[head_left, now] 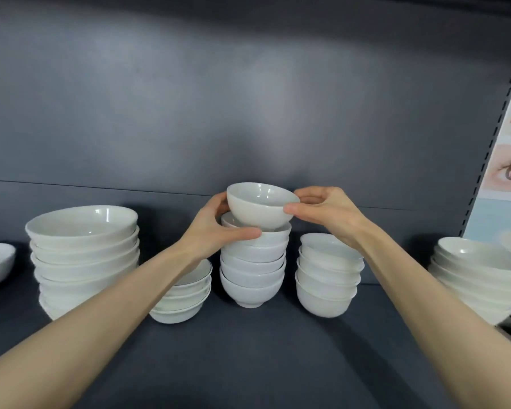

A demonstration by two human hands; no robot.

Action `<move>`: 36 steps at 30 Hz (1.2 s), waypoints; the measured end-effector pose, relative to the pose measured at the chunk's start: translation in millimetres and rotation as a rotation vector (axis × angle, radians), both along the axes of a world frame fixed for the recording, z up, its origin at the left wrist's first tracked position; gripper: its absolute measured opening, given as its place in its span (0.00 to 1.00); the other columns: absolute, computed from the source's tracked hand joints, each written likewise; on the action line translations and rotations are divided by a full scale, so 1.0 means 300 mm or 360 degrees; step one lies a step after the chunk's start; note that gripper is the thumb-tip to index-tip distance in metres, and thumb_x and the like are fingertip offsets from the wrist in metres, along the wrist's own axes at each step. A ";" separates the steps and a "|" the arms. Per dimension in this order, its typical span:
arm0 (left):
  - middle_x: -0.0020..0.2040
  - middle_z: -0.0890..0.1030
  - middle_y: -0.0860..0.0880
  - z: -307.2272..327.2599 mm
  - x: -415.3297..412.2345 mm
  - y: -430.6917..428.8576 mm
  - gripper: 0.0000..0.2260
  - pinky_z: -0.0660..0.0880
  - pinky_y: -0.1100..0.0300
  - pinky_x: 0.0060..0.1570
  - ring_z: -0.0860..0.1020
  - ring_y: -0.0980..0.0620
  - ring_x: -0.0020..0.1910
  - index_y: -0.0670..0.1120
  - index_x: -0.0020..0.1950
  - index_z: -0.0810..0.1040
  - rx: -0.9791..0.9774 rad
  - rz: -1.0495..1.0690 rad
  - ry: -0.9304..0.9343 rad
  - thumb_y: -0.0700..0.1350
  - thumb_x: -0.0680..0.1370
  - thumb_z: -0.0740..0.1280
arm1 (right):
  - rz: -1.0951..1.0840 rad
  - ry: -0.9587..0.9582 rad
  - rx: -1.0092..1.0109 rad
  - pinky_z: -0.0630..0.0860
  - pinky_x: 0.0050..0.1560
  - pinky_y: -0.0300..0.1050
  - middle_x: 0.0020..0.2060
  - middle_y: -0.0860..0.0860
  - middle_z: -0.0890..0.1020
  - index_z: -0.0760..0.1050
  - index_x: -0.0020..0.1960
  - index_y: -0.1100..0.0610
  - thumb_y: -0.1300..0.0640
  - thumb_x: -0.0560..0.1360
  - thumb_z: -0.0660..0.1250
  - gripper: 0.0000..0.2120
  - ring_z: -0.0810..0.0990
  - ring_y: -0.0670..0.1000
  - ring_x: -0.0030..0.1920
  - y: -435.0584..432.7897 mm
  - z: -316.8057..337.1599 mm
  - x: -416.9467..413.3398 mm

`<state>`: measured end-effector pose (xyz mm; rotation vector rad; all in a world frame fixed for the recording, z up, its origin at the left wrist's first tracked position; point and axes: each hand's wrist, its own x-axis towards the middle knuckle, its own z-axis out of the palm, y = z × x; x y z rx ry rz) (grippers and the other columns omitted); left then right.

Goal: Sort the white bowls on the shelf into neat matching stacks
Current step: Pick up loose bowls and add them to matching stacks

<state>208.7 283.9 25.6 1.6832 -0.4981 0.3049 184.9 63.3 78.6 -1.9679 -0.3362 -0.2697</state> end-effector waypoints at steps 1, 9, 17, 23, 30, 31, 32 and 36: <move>0.56 0.78 0.60 -0.005 -0.005 -0.008 0.30 0.73 0.76 0.44 0.75 0.74 0.49 0.55 0.61 0.72 0.0007 0.0021 -0.0002 0.39 0.64 0.80 | 0.0035 0.0006 -0.0008 0.78 0.51 0.33 0.47 0.48 0.86 0.81 0.49 0.52 0.57 0.69 0.76 0.10 0.83 0.42 0.48 -0.006 -0.006 0.010; 0.59 0.79 0.58 -0.042 -0.032 -0.040 0.34 0.74 0.67 0.52 0.76 0.63 0.58 0.56 0.64 0.72 0.0029 0.0157 0.0106 0.43 0.62 0.81 | 0.0195 0.0032 -0.0070 0.76 0.47 0.30 0.48 0.50 0.85 0.80 0.54 0.59 0.56 0.69 0.76 0.15 0.83 0.43 0.48 -0.047 -0.030 0.076; 0.55 0.81 0.55 -0.064 -0.033 -0.047 0.30 0.76 0.69 0.46 0.79 0.60 0.53 0.51 0.63 0.74 -0.0014 0.0260 0.0141 0.41 0.64 0.79 | 0.0265 0.0034 -0.0098 0.77 0.56 0.41 0.48 0.54 0.85 0.81 0.52 0.62 0.56 0.69 0.76 0.14 0.83 0.50 0.51 -0.048 -0.050 0.105; 0.55 0.82 0.55 -0.061 -0.030 -0.042 0.29 0.76 0.66 0.49 0.79 0.59 0.54 0.50 0.63 0.74 0.0013 0.0269 0.0141 0.42 0.65 0.79 | 0.0295 0.0051 -0.0112 0.77 0.55 0.37 0.48 0.53 0.86 0.81 0.53 0.61 0.56 0.70 0.75 0.14 0.83 0.48 0.51 -0.048 -0.054 0.111; 0.56 0.81 0.55 -0.055 -0.028 -0.033 0.29 0.76 0.66 0.51 0.79 0.59 0.55 0.49 0.63 0.73 0.0028 0.0252 0.0184 0.41 0.65 0.79 | 0.0294 0.0087 -0.0121 0.76 0.51 0.31 0.49 0.51 0.86 0.81 0.54 0.61 0.56 0.71 0.74 0.14 0.83 0.45 0.51 -0.040 -0.051 0.107; 0.56 0.81 0.55 -0.053 -0.029 -0.033 0.28 0.76 0.67 0.50 0.79 0.60 0.55 0.49 0.63 0.73 0.0038 0.0246 0.0199 0.41 0.66 0.79 | 0.0284 0.0086 -0.0132 0.76 0.52 0.32 0.49 0.51 0.85 0.81 0.54 0.61 0.56 0.71 0.74 0.14 0.83 0.45 0.51 -0.038 -0.046 0.103; 0.56 0.80 0.56 -0.050 -0.032 -0.031 0.28 0.76 0.69 0.48 0.79 0.61 0.55 0.50 0.62 0.73 0.0057 0.0237 0.0211 0.40 0.66 0.78 | 0.0277 0.0086 -0.0145 0.76 0.52 0.33 0.49 0.51 0.85 0.80 0.54 0.61 0.56 0.71 0.74 0.14 0.83 0.46 0.51 -0.039 -0.041 0.101; 0.56 0.80 0.57 -0.033 -0.037 -0.017 0.25 0.76 0.71 0.48 0.78 0.63 0.54 0.52 0.61 0.74 0.0171 0.0199 0.0247 0.41 0.67 0.78 | 0.0252 0.0142 -0.0215 0.76 0.58 0.38 0.47 0.49 0.85 0.79 0.55 0.62 0.55 0.71 0.74 0.16 0.82 0.47 0.51 -0.034 -0.025 0.083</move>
